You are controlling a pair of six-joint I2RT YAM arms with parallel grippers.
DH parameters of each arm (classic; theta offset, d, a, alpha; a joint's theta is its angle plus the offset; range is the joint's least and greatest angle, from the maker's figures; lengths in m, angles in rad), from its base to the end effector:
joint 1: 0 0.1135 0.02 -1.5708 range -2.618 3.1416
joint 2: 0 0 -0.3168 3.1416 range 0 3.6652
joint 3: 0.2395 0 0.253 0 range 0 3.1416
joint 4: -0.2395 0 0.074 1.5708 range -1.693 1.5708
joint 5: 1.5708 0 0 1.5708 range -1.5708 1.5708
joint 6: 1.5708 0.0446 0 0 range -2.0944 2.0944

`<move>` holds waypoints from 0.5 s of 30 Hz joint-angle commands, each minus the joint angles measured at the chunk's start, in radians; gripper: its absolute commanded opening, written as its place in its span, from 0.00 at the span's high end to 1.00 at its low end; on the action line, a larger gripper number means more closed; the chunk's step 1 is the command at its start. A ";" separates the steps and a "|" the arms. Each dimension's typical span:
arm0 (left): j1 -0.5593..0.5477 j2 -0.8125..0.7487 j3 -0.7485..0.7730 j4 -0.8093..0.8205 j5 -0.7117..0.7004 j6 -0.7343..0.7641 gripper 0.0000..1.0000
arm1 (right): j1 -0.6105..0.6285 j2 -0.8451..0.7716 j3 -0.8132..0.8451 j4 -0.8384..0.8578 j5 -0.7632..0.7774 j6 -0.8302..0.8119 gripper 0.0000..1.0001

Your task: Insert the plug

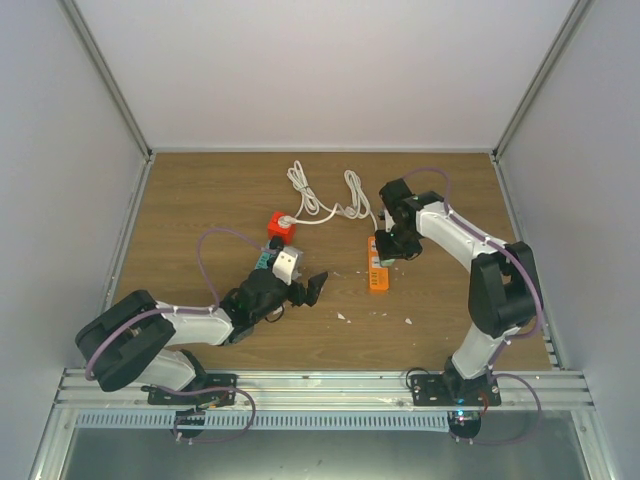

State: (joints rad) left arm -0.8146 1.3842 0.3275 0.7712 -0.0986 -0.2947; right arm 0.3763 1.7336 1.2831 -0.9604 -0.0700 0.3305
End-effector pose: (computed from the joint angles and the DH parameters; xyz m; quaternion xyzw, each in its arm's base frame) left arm 0.1733 -0.1774 0.2070 0.1770 0.7803 -0.2817 0.5296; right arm 0.3128 0.1270 0.2561 -0.0256 0.9959 0.0603 0.0628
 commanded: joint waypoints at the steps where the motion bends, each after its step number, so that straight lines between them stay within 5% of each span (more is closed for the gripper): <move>1: -0.006 0.015 0.026 0.027 -0.020 0.018 0.01 | 0.003 0.037 -0.003 -0.019 0.120 0.014 0.99; 15: -0.006 0.005 0.025 0.018 -0.024 0.023 0.01 | 0.037 0.070 -0.012 0.000 0.135 0.021 0.99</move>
State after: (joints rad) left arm -0.8146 1.3941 0.3294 0.7650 -0.0990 -0.2913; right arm 0.4023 1.7618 1.2831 -0.9607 0.0223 0.3466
